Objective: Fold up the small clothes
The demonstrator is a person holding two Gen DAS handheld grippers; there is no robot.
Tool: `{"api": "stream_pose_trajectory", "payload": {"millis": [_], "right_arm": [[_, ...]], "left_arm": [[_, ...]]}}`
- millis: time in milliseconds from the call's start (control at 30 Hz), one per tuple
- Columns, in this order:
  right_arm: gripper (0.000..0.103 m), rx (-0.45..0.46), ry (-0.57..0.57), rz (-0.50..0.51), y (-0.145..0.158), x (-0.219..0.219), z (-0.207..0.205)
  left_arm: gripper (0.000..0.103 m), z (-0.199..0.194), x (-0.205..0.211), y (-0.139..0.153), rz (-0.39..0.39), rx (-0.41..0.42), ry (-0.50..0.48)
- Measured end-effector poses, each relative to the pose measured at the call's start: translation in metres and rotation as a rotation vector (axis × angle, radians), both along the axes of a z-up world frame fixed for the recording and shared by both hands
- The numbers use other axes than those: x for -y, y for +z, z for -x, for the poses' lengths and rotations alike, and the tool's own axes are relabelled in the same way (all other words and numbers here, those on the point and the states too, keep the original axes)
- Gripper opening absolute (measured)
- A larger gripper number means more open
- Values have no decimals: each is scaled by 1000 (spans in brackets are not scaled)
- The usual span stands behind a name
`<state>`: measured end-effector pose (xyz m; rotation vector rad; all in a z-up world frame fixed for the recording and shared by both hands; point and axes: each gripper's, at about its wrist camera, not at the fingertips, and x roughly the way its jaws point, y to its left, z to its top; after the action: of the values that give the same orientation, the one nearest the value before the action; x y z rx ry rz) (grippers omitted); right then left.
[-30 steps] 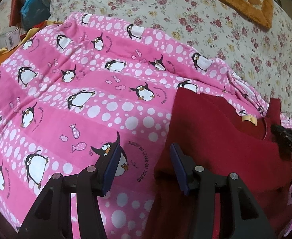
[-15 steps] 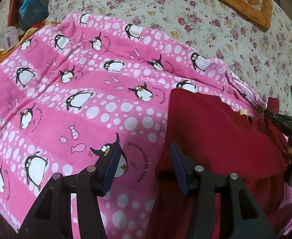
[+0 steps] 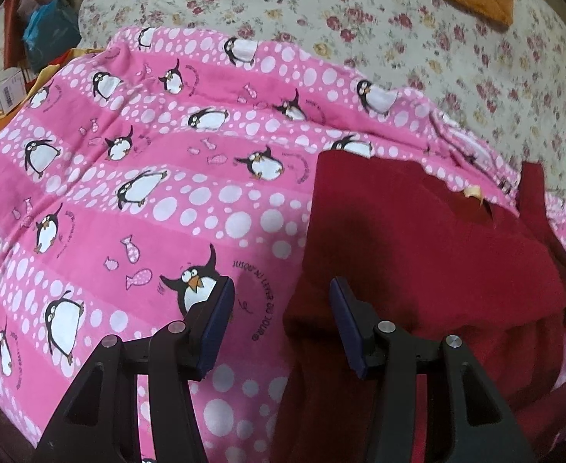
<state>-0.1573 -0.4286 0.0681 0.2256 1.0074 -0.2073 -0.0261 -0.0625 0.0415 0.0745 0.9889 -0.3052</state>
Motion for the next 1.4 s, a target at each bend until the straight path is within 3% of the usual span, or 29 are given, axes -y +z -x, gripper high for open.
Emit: {"api": "stream_pose_trajectory", "payload": {"millis": [100,333,433,600,633,667,700,767,933,1033,1133,1300,1400], "right_arm": [[60,-74,-11,34,-28,-13,14],[62,14,-121,0,-4,-6,66],[74,39,-216,-6,0,9,78],[73,45,-267,-180,-25,27,64],[69,27,-269,-158,-33,25,56],[46,15,-277,-116,-38,23,52],[32,19,-281,-84,-39,20,51],[18,69,-295,-88,-32,22,59],[13,169,-357,-26,7,42,102],[13,107,-380,-16,-5,51,112],[17,50,-386,-82,-26,54,112],[56,97,-346,-140,-12,34,140],[63,113,-262,-197,-3,10,160]], "left_arm": [[31,1,-4,-2,15,-16,7],[31,15,-22,16,82,5,-4],[31,21,-24,21,98,12,-21],[31,25,-22,18,87,6,-28],[31,24,-23,17,89,1,-24],[31,24,-25,17,91,-2,-19],[31,23,-26,16,96,-5,-11],[31,23,-30,18,114,-7,-2],[31,32,-29,33,183,29,-59],[31,41,-20,37,186,45,-122],[31,46,-14,34,185,12,-161],[31,61,-17,31,174,-14,-211],[31,73,-19,32,135,14,-230]]}}
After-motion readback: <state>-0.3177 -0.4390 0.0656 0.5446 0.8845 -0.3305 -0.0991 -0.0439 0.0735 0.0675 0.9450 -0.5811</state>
